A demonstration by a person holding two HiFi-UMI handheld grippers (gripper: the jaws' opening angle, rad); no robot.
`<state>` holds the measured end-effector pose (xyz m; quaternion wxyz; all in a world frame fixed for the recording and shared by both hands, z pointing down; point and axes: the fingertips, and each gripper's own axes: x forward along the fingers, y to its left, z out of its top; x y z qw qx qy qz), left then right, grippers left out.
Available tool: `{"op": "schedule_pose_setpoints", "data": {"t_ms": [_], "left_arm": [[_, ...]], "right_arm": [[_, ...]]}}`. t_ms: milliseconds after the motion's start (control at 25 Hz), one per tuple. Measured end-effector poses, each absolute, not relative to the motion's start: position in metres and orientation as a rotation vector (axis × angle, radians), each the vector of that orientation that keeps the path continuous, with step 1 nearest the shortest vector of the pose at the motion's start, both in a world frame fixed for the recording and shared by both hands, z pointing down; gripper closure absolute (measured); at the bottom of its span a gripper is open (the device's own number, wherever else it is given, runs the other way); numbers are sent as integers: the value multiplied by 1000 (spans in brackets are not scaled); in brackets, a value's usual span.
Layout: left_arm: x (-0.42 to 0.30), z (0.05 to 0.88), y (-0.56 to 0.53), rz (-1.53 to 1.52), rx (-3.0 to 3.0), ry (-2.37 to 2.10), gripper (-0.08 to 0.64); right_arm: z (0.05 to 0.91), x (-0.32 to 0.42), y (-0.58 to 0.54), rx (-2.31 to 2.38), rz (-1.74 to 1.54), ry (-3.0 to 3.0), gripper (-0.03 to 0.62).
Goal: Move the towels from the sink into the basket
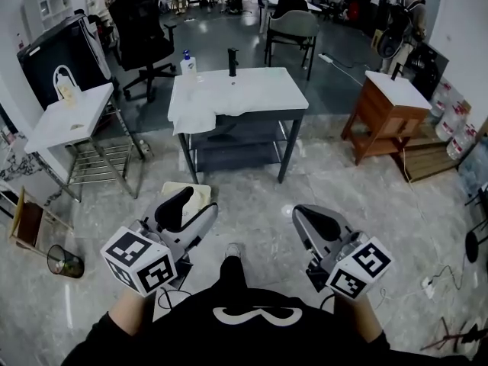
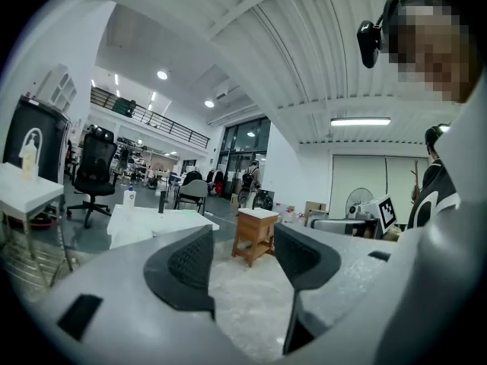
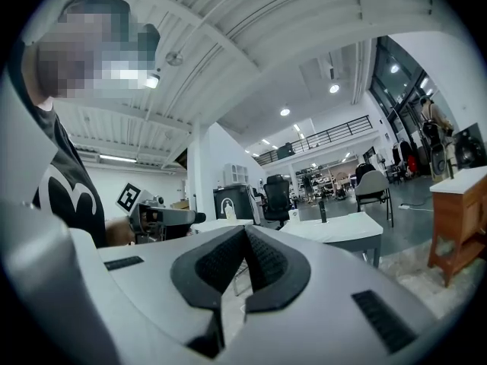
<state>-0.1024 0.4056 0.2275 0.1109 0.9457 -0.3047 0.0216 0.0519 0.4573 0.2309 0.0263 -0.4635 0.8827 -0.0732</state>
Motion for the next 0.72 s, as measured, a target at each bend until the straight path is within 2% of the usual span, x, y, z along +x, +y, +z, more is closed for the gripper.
{"op": "schedule_pose_setpoints", "data": {"t_ms": [320, 720], "left_arm": [[-102, 256, 294, 96, 2727, -940, 302], [-98, 303, 98, 201, 2649, -964, 290]], "right_arm": [[256, 62, 349, -1446, -331, 2738, 589], [301, 82, 151, -1521, -559, 2734, 589]]}}
